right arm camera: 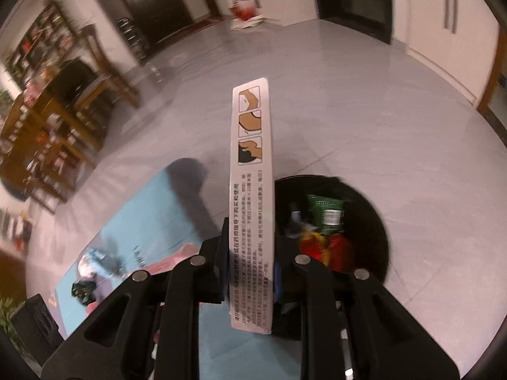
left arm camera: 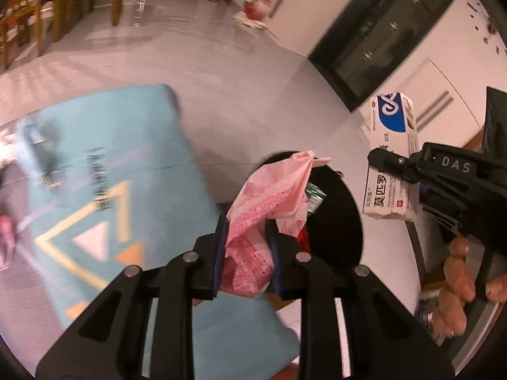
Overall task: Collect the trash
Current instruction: 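Carry the box and pink wrapper over the bin and release both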
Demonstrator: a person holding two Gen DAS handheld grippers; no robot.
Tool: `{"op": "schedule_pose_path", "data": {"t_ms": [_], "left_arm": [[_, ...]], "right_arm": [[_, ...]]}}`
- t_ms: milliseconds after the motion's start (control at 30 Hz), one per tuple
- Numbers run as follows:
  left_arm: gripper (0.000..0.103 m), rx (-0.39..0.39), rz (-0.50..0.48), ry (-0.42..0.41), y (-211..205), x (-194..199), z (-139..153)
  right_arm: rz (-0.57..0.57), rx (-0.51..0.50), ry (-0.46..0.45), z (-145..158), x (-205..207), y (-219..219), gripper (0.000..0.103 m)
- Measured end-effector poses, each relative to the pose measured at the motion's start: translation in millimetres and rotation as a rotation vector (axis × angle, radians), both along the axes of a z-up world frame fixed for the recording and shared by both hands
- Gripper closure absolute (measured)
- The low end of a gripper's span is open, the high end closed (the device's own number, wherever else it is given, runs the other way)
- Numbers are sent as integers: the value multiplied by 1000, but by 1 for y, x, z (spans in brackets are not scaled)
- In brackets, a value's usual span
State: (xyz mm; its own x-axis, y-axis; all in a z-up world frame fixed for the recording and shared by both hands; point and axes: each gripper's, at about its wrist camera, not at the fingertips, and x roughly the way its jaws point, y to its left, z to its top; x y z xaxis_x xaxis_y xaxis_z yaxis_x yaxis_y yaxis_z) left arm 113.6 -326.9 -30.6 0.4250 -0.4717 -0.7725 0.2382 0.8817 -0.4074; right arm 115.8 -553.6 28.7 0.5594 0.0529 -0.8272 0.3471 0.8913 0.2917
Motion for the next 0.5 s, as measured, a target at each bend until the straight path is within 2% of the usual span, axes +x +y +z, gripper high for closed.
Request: {"op": "schedule_pose_path", "data": {"t_ms": [233, 333, 500], "left_arm": [[78, 26, -66, 68, -58, 14, -31], [78, 64, -83, 47, -71, 16, -33], [78, 40, -98, 48, -75, 19, -33]], "right_arm": [[-59, 32, 41, -12, -6, -36, 81], [-76, 15, 79, -19, -4, -44, 81], [-84, 5, 121, -30, -3, -49, 81]]}}
